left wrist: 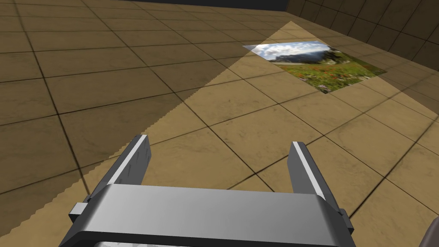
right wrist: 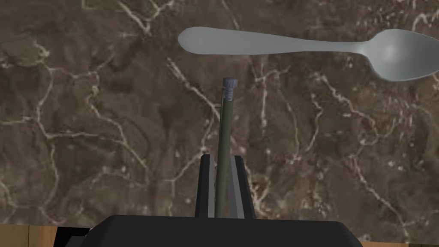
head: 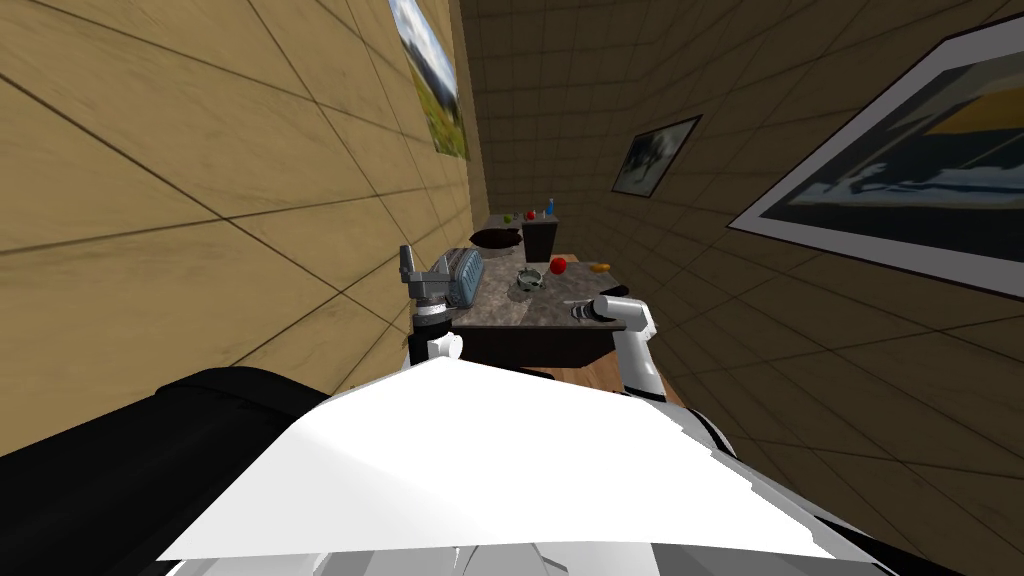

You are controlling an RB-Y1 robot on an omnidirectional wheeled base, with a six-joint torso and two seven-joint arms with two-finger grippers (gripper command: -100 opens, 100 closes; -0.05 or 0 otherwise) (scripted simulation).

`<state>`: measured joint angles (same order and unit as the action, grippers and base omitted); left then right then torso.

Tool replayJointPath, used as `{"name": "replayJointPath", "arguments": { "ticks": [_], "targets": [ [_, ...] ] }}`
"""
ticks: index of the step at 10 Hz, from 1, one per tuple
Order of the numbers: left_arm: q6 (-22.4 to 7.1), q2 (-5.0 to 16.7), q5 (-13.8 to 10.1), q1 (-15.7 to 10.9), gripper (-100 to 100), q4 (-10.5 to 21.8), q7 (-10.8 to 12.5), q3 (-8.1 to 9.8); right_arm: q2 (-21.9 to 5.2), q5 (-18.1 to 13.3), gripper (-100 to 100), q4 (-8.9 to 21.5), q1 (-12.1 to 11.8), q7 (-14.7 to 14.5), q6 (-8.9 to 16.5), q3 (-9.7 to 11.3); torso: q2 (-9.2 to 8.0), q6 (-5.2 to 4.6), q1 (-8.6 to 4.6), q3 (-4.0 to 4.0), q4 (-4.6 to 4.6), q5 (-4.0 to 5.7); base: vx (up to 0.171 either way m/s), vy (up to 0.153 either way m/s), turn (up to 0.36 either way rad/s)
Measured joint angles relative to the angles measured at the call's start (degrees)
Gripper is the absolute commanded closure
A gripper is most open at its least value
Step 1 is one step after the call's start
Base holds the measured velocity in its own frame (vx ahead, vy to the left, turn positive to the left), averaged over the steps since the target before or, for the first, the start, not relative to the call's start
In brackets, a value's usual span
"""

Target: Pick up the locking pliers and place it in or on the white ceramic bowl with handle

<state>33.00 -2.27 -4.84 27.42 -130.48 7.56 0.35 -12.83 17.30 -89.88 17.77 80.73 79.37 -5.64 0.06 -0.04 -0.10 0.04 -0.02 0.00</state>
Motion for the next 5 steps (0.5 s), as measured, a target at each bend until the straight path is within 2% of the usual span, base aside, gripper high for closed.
{"name": "replayJointPath", "arguments": {
  "ticks": [2,3,4,5],
  "targets": [
    [0.00,0.00,0.00,0.00,0,0.00,0.00,0.00,-0.54,0.10,100,-1.84,0.46,1.17,1.95,0.31,-0.01,0.00,0.01,-0.02,0.02,-0.01,0.000,0.000,0.000],
    [0.00,0.00,0.00,0.00,0,0.00,0.00,0.00,-0.56,0.10,0,-1.96,0.50,1.31,2.14,0.33,-0.01,0.00,0.00,0.00,0.00,0.00,0.000,0.000,0.000],
    [0.00,0.00,0.00,0.00,0,0.00,0.00,0.00,-0.56,0.10,100,-1.94,0.49,1.29,2.12,0.33,0.00,0.00,0.00,0.00,0.00,0.00,-0.107,-0.007,0.138],
    [0.00,0.00,0.00,-0.02,0,0.00,0.00,0.00,-0.88,-1.09,100,-1.62,1.23,1.10,2.29,0.27,-0.29,0.02,-0.02,-0.15,0.05,0.00,-0.173,-0.016,0.145]
  ]
}}
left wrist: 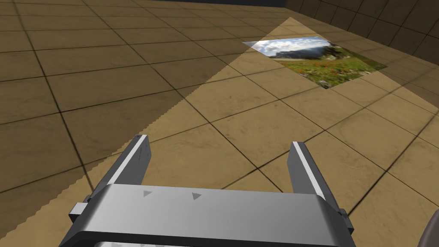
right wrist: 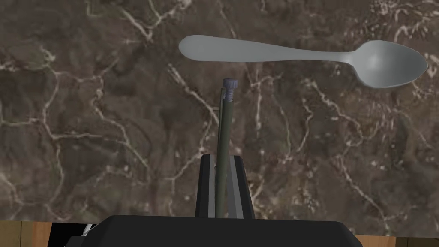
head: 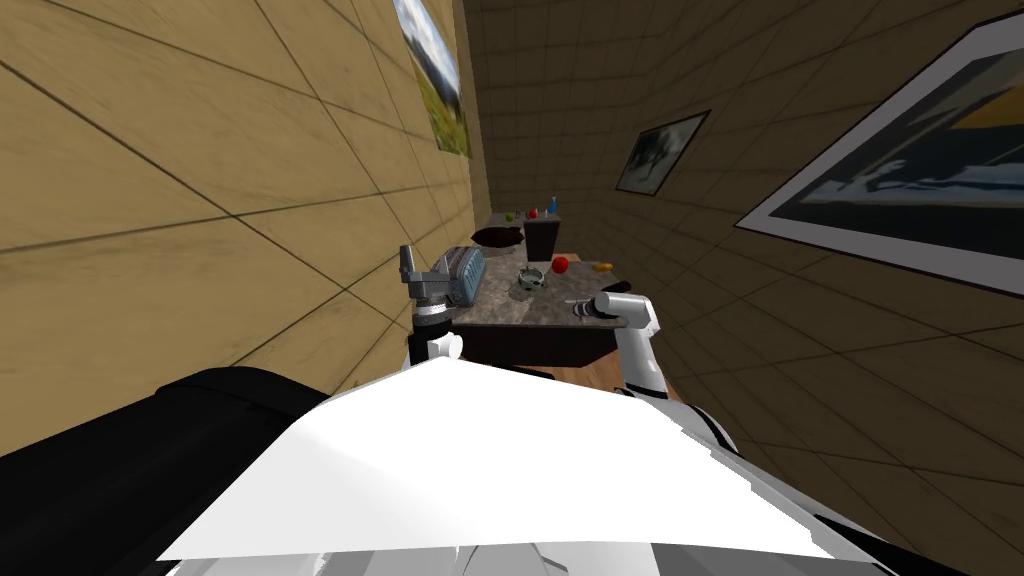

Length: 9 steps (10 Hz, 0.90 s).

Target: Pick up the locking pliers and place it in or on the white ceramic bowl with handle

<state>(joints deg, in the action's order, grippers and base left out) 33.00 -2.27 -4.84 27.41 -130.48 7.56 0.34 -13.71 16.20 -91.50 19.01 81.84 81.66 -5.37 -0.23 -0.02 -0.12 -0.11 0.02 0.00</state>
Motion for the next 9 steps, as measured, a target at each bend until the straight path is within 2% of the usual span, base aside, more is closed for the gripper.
{"name": "replayJointPath", "arguments": {
  "ticks": [1,5,7,9],
  "targets": [
    [0.00,0.00,0.00,0.00,0,0.00,0.00,0.00,-0.34,-1.11,100,0.24,0.77,-0.18,0.31,-0.09,-0.28,-0.03,-0.02,-0.16,0.06,0.00,-0.217,-0.005,0.174],
    [0.00,0.00,0.00,-0.01,0,0.01,0.00,0.00,-2.72,-5.72,100,4.97,6.21,-0.27,0.99,-0.99,-0.42,0.06,0.11,-0.27,0.13,-0.06,-0.169,0.007,0.187],
    [0.00,0.00,0.00,0.00,0,0.00,0.00,0.00,-3.60,-8.22,100,4.37,8.08,0.90,3.13,-1.14,-0.35,0.00,-0.03,-0.26,0.15,-0.06,-0.122,-0.010,0.185],
    [0.00,0.00,0.00,0.00,0,0.00,0.00,0.00,-5.18,-9.79,100,7.61,11.13,1.54,3.29,-1.84,-0.19,0.08,0.12,-0.16,0.11,-0.08,-0.101,0.019,0.226]
  ]
}}
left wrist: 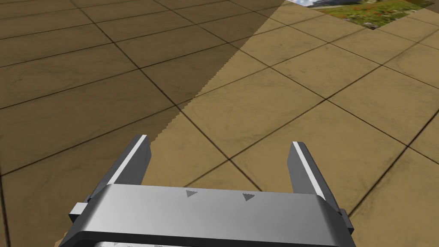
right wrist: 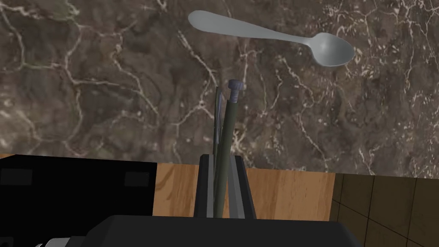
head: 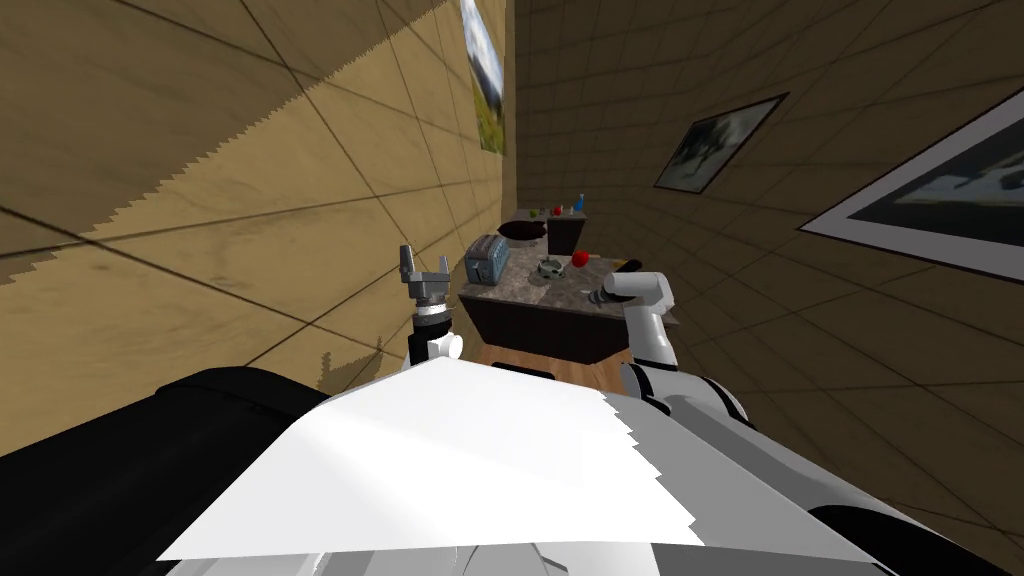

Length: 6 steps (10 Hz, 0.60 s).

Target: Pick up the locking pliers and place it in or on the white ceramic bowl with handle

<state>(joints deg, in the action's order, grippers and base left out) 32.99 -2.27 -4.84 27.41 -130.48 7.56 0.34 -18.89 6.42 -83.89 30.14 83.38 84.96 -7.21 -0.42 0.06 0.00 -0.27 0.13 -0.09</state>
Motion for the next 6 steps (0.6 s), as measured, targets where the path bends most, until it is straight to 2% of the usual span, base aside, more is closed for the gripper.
{"name": "replayJointPath", "arguments": {
  "ticks": [3,6],
  "targets": [
    [0.00,0.00,0.00,0.01,0,0.00,0.00,0.00,-1.93,-2.31,100,1.99,2.98,1.95,1.39,-0.76,0.15,0.01,-0.02,0.08,-0.03,-0.01,-0.071,0.005,0.268],
    [0.00,0.01,0.00,0.01,0,0.00,0.00,0.01,-4.33,-3.86,100,5.00,6.46,4.49,2.80,-1.82,0.33,0.01,-0.08,0.19,-0.07,0.01,-0.029,-0.008,0.271]
  ]
}}
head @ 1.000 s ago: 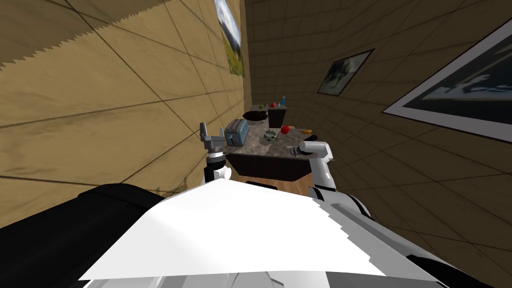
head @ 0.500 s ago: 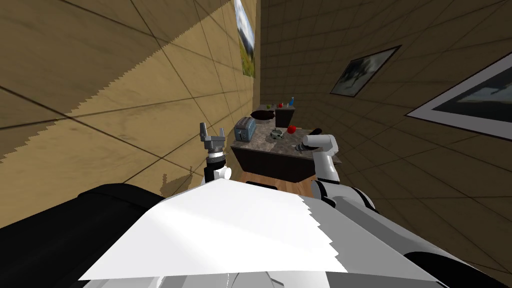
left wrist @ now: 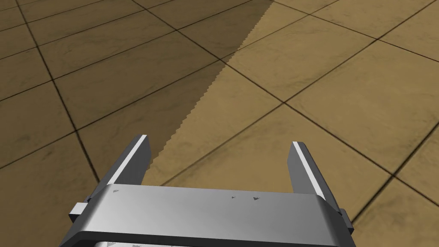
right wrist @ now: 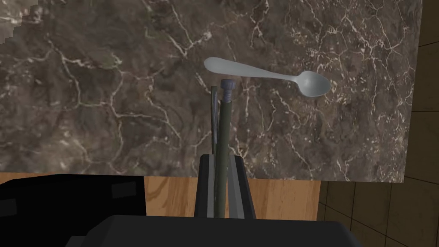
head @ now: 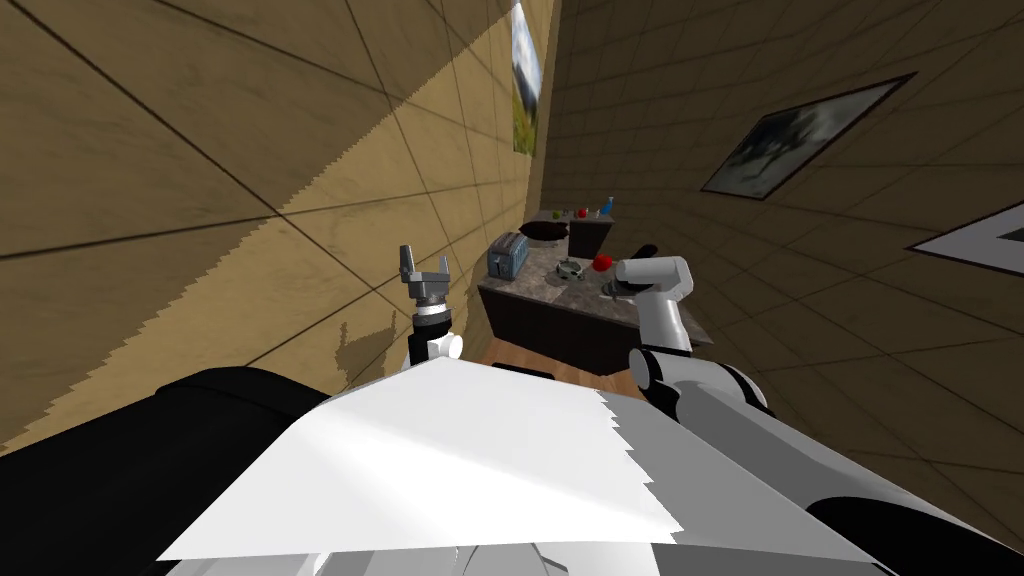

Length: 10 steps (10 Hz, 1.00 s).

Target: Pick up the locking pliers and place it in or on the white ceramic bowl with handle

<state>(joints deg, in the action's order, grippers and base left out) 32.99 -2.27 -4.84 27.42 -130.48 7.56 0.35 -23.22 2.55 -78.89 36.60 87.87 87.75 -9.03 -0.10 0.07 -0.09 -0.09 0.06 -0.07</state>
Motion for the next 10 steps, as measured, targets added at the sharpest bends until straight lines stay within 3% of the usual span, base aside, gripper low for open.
{"name": "replayJointPath", "arguments": {
  "ticks": [6,10],
  "targets": [
    [0.00,0.01,0.00,0.02,0,0.00,0.00,0.01,-4.49,-0.99,100,8.61,6.87,6.81,0.99,-1.94,0.33,-0.09,-0.13,0.18,-0.04,0.04,0.031,-0.032,0.280],
    [0.00,0.01,0.00,0.02,0,0.00,0.00,0.01,-7.00,0.04,100,13.12,9.53,11.55,1.39,-3.30,0.46,-0.12,-0.22,0.26,-0.09,0.09,0.070,-0.063,0.253]
  ]
}}
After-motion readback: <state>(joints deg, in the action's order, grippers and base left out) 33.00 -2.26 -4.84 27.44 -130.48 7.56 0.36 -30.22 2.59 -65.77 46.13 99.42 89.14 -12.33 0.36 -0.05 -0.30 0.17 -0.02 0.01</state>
